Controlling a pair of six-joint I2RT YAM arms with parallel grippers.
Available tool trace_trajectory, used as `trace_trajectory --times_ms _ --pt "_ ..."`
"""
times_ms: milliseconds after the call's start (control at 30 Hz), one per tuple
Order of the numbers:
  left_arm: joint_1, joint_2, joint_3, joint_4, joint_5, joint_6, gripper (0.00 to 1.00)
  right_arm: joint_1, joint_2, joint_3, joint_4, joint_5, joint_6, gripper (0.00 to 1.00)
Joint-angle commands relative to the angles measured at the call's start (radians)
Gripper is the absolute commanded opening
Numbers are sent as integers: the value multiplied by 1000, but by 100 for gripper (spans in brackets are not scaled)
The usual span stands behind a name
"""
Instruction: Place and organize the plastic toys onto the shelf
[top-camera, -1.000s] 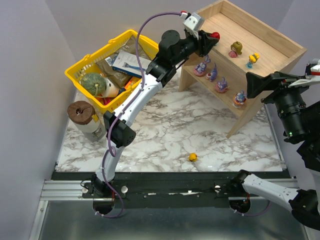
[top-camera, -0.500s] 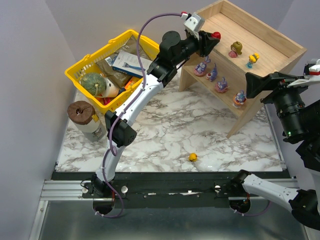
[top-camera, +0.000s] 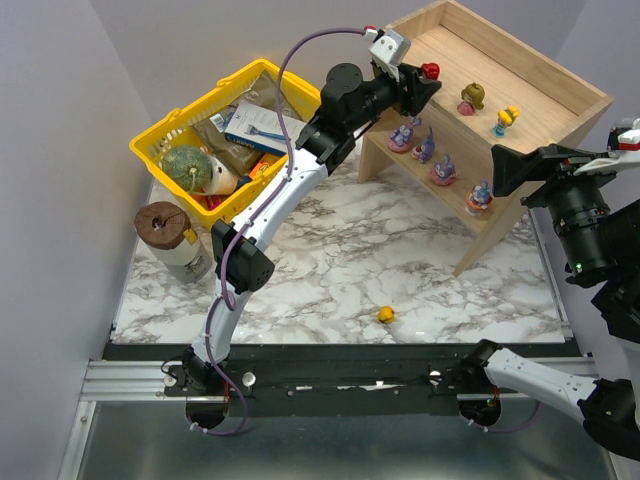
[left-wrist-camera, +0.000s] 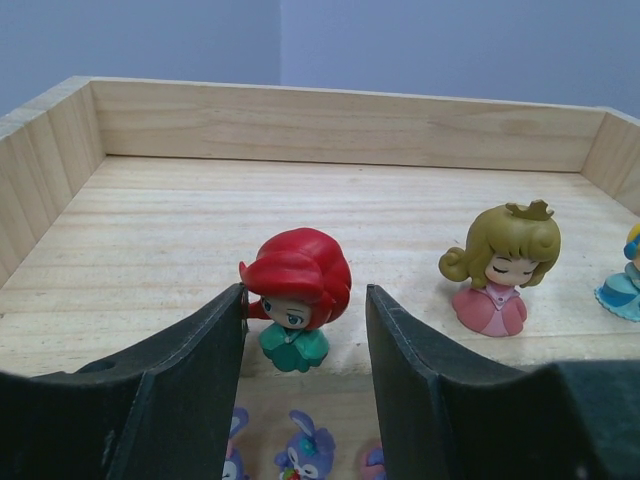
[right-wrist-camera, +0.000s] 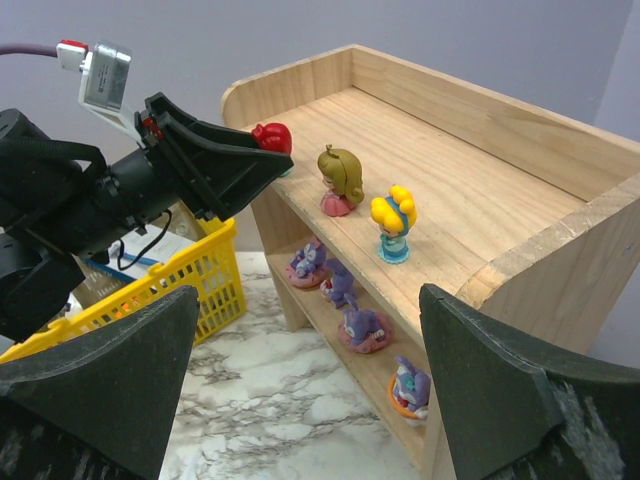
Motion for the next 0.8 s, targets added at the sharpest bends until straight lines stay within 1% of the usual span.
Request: trace_trajectory --times_ms 0,200,467,567,767 --pt "0 7 17 -3 16 -6 61 2 -9 -11 -7 29 -2 97" --pt "1 -1 9 5 17 -1 66 0 -12 -11 -7 29 0 97" --pt "0 -21 -14 13 17 2 76 0 -2 -5 -9 29 0 97" --pt "0 -22 -12 16 19 0 78 0 -1 0 -10 31 0 97" --pt "1 -30 -20 26 22 -1 79 0 -1 -2 -15 34 0 97"
